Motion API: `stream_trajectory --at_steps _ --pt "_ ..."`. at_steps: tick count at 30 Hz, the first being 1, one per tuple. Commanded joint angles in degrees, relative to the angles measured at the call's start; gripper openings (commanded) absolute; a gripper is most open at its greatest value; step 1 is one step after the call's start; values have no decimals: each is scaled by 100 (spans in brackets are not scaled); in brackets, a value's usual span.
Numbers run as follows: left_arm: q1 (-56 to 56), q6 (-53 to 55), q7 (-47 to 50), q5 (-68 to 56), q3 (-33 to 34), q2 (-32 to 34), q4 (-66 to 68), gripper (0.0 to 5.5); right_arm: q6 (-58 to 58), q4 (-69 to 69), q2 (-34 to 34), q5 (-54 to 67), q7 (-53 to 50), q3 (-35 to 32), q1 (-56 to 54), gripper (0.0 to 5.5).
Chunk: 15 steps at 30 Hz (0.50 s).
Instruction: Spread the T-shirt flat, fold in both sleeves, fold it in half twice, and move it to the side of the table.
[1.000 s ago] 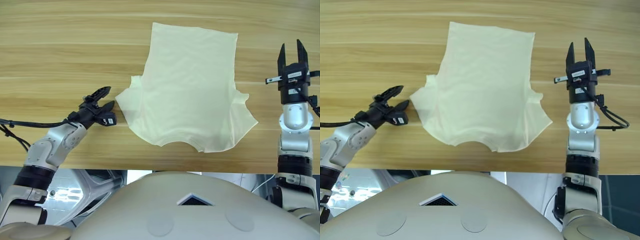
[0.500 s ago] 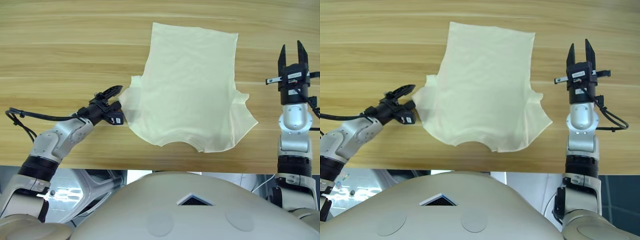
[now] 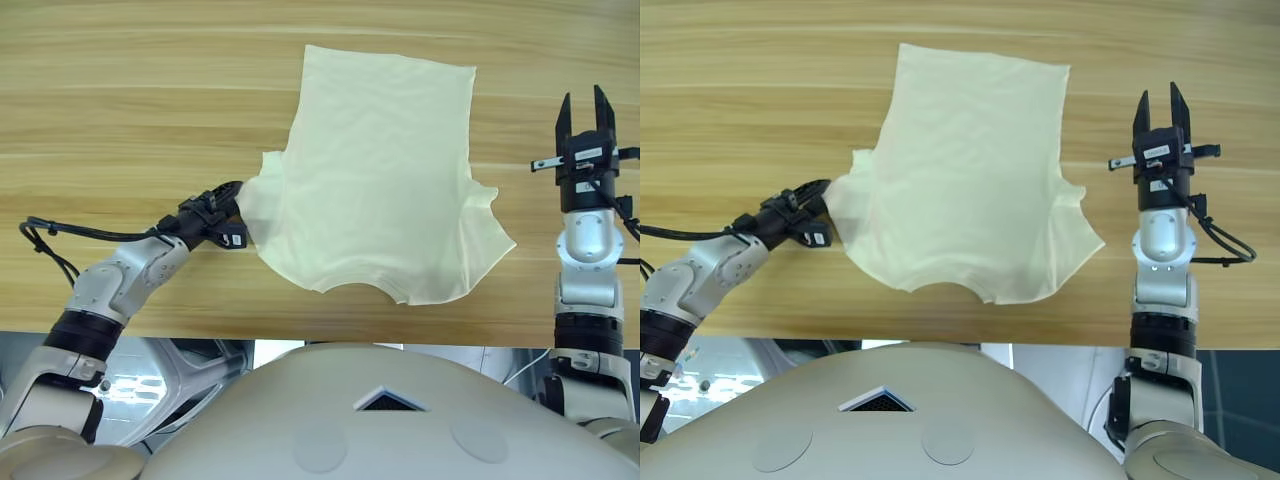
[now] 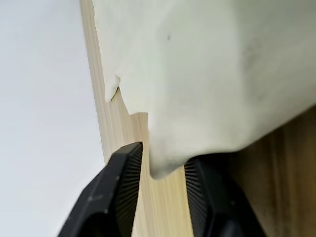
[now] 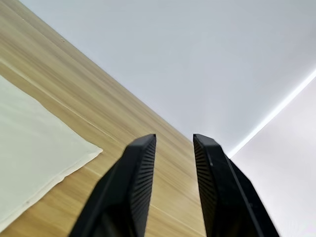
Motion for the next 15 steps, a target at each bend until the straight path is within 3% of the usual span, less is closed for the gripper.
stream_trajectory --at_steps 1,9,15 --pt "163 119 -264 169 -208 -9 302 92 -17 57 30 38 -48 -37 20 138" --pt "205 -31 -255 33 -249 -20 333 6 -34 99 32 60 -60 -66 53 138" --pt "198 -101 -280 -81 -270 -36 288 1 -59 134 26 68 -76 -91 66 138"
